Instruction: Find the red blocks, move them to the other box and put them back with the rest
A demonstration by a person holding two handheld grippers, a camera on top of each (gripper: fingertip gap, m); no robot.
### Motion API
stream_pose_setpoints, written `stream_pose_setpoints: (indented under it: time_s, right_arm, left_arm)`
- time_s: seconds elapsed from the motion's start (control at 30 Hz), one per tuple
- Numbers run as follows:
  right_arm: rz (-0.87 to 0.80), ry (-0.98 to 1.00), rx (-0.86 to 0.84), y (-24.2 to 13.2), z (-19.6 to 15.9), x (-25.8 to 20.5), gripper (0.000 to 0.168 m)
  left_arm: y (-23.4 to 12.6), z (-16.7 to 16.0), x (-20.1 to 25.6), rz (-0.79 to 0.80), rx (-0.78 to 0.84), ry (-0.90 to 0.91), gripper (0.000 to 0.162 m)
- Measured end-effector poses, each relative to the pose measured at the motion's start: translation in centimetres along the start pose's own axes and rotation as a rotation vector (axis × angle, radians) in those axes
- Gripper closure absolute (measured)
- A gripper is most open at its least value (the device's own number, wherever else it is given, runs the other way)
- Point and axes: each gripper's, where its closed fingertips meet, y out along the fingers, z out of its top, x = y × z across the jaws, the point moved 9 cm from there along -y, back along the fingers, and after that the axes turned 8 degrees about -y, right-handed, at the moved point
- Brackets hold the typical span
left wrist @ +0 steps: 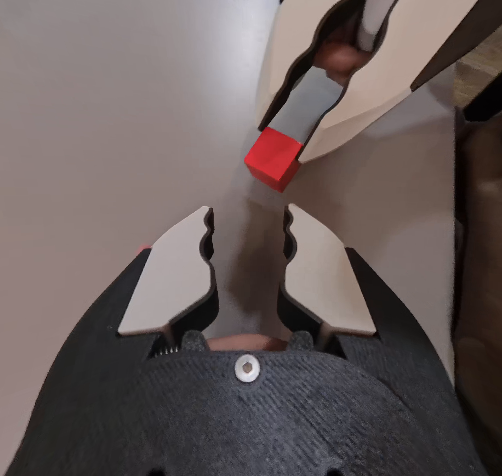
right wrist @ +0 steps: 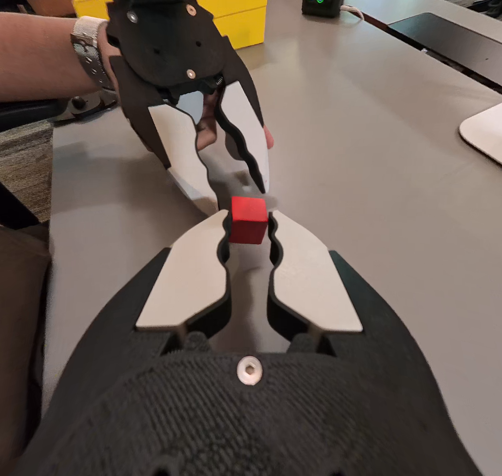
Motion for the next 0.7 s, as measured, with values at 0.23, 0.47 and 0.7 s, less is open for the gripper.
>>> stream_pose_setpoints:
  time_s: [0.23, 0.47, 0.7]
  right_arm:
    - [-0.101, 0.013, -0.03, -0.2, -0.3, 1.1, 0.143]
    - [-0.13, 0.016, -0.017, -0.3, -0.2, 1.4, 0.143]
    - [-0.152, 0.02, -0.008, -0.4, -0.2, 1.6, 0.143]
  left_arm:
    - [-0.2, 0.2, -0.8, 0.081, 0.023, -0.025, 0.116]
    - [-0.3, 0.2, -0.9, 0.089, 0.033, -0.026, 0.118]
    - [-0.2, 0.1, -1.1, 0.102, 0.031, -0.027, 0.119]
